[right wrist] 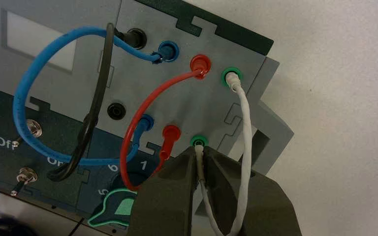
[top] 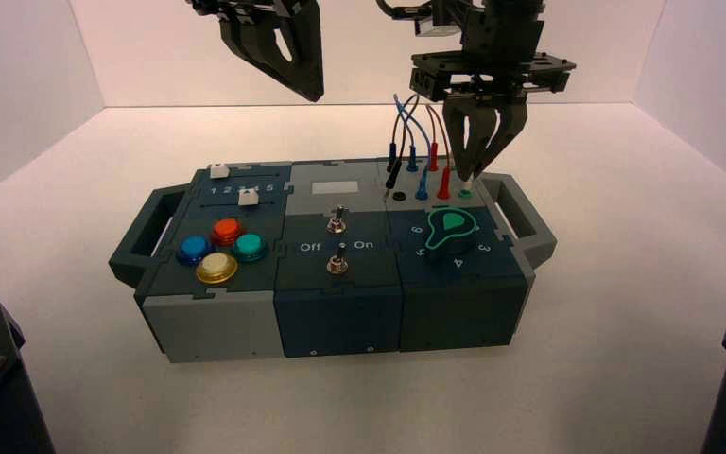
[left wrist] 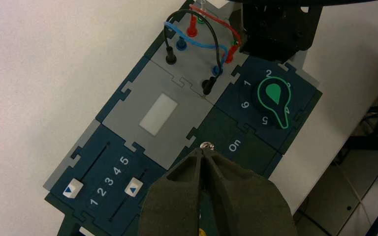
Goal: Insert the white wire.
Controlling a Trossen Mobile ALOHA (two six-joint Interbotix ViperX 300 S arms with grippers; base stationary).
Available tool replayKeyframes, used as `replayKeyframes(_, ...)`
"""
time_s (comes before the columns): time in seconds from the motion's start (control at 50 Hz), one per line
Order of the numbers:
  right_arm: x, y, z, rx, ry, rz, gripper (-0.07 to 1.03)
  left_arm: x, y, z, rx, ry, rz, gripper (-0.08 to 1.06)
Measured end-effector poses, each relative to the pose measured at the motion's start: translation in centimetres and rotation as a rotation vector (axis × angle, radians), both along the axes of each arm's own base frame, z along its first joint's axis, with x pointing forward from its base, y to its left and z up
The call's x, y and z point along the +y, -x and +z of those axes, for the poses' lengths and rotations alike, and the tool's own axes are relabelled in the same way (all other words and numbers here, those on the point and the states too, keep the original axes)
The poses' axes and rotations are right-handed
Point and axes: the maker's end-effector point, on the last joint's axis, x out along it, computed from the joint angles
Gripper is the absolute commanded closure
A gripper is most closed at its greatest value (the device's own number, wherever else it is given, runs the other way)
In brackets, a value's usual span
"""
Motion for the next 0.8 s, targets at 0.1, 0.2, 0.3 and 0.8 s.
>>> replayKeyframes(0.1,-0.04,0.06,0.01,0.001,0.001,0.0,0.99,0.0,0.0,0.05,-0.001,0.001,0.0,1.01)
replayKeyframes(0.2,-0.03,0.04,0.01,0.0,0.0,0.0,0.99,-0.04,0.05,0.05,0.0,0.002,-0.001,1.01)
replayKeyframes(0.3,-0.1,0.06,-0.06,0.0,0.0,-0.002,0.99,-0.03,0.04,0.09,-0.003,0.002,-0.003,1.01)
replayKeyframes(0.8,-0.11,0.16,-0.79,-0.017,-0.008,-0.002,0.99,0.01,0.04,0.17,-0.003,0.004,-0.001,1.01)
